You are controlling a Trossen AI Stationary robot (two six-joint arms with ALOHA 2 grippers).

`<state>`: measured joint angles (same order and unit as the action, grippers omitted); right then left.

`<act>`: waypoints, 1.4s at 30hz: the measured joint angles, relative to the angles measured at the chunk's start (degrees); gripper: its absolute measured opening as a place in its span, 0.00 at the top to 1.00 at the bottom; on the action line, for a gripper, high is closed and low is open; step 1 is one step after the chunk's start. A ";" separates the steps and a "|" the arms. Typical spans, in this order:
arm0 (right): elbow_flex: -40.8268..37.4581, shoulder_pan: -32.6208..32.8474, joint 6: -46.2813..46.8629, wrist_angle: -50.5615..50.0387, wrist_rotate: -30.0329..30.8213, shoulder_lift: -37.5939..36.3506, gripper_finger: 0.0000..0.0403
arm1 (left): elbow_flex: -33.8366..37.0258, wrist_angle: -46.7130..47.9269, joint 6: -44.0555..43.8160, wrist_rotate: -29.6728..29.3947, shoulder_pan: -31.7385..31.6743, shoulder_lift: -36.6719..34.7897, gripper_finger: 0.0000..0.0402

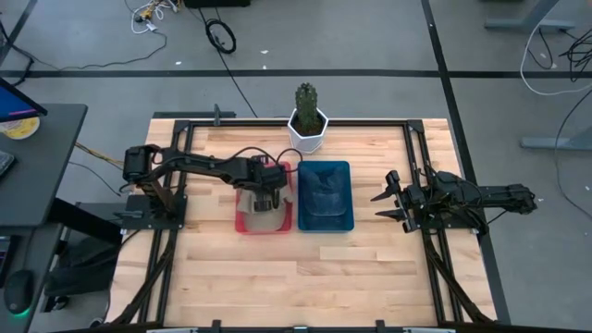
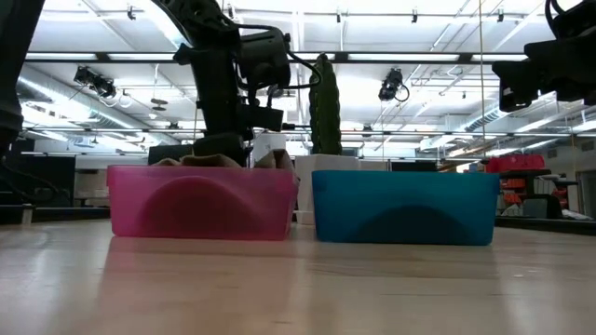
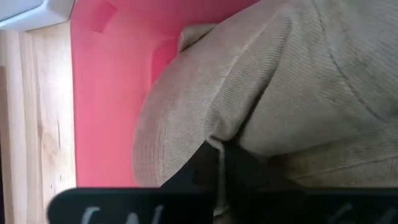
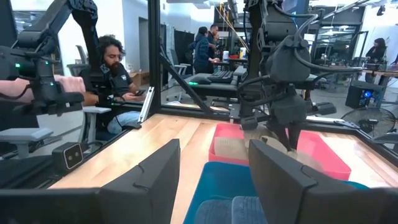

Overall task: Pick & Place hat
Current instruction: Put the brown cap into the pink bin, then return to Home Position

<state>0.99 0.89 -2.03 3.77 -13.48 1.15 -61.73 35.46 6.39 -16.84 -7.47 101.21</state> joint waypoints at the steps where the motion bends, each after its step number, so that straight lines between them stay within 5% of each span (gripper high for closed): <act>1: 0.00 0.01 -0.02 -0.02 0.00 0.00 0.52 | 0.02 0.00 0.02 0.13 -0.03 -0.05 0.92; 22: 0.00 -0.01 0.00 -0.01 -0.01 0.00 0.52 | 0.42 -0.74 -4.40 -1.23 0.60 -16.30 0.85; 28: 0.00 -0.01 -0.02 0.00 -0.02 0.00 0.52 | 0.39 -0.38 -20.31 0.79 1.40 -16.50 0.85; 35: 0.00 0.01 -0.02 0.00 0.00 0.00 0.52 | 0.33 -2.78 -22.53 1.41 10.04 -16.50 0.85; 42: 0.00 -0.01 -0.02 0.00 0.00 0.00 0.52 | 0.35 -7.20 -19.00 -6.63 19.38 -16.56 0.85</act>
<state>0.99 0.89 -2.04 3.77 -13.47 1.15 -61.39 28.26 -12.61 -23.47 11.91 84.65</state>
